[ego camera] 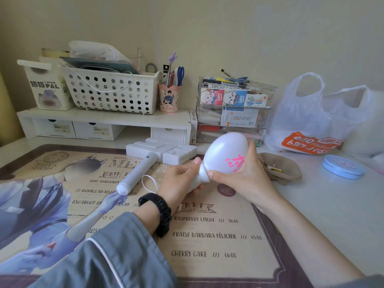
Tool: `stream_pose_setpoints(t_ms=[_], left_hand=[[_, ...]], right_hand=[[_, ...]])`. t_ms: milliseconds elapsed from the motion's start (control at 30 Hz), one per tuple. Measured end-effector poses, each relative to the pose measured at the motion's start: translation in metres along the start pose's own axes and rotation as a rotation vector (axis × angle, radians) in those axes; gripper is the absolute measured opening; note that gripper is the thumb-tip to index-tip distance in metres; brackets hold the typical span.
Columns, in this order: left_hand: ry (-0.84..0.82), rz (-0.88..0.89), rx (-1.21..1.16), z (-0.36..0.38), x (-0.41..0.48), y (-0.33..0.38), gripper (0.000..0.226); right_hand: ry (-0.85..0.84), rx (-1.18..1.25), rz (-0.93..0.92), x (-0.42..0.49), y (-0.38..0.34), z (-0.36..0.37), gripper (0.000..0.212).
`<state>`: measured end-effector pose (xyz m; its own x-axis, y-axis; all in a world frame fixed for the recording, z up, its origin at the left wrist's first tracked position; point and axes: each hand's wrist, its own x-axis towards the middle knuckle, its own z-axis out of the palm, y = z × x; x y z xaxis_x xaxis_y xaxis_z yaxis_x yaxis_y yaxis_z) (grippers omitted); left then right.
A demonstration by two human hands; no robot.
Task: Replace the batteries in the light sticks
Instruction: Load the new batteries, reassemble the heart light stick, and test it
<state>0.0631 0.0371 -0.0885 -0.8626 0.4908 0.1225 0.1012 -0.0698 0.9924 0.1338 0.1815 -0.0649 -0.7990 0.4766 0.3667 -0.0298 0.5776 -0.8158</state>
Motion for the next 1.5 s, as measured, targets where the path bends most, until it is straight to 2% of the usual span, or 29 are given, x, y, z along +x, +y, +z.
stream_pose_setpoints(t_ms=[133,333,733,833,933,1067,1233,1333,1500], left_hand=[[-0.017,0.04,0.009,0.0,-0.001,0.002,0.047],[-0.025,0.107,-0.009,0.0,-0.005,0.003,0.037],[0.088,0.132,0.019,0.003,-0.008,0.01,0.021],[0.07,0.072,-0.063,0.003,-0.008,0.011,0.026],[0.056,-0.111,-0.274,0.003,-0.005,0.012,0.031],[-0.052,-0.23,-0.385,0.0,-0.003,0.014,0.032],[-0.215,-0.277,-0.277,-0.005,-0.003,0.014,0.037],[-0.2,-0.235,-0.237,-0.006,-0.001,0.012,0.037],[-0.123,-0.118,-0.17,-0.001,0.001,0.006,0.038]], right_hand=[[0.035,0.049,0.02,-0.001,-0.001,0.004,0.093],[0.082,-0.032,-0.024,0.0,0.0,0.003,0.081],[0.138,-0.135,-0.047,-0.007,-0.007,0.009,0.079],[0.141,-0.157,-0.067,-0.004,-0.005,0.008,0.08],[0.084,-0.119,-0.089,-0.001,-0.004,0.003,0.079],[0.015,-0.068,-0.142,-0.002,-0.002,-0.001,0.085],[-0.028,-0.044,-0.186,-0.001,0.001,-0.005,0.095],[-0.017,-0.102,-0.266,-0.001,-0.001,-0.006,0.108],[0.045,-0.255,-0.306,0.0,-0.002,-0.006,0.1]])
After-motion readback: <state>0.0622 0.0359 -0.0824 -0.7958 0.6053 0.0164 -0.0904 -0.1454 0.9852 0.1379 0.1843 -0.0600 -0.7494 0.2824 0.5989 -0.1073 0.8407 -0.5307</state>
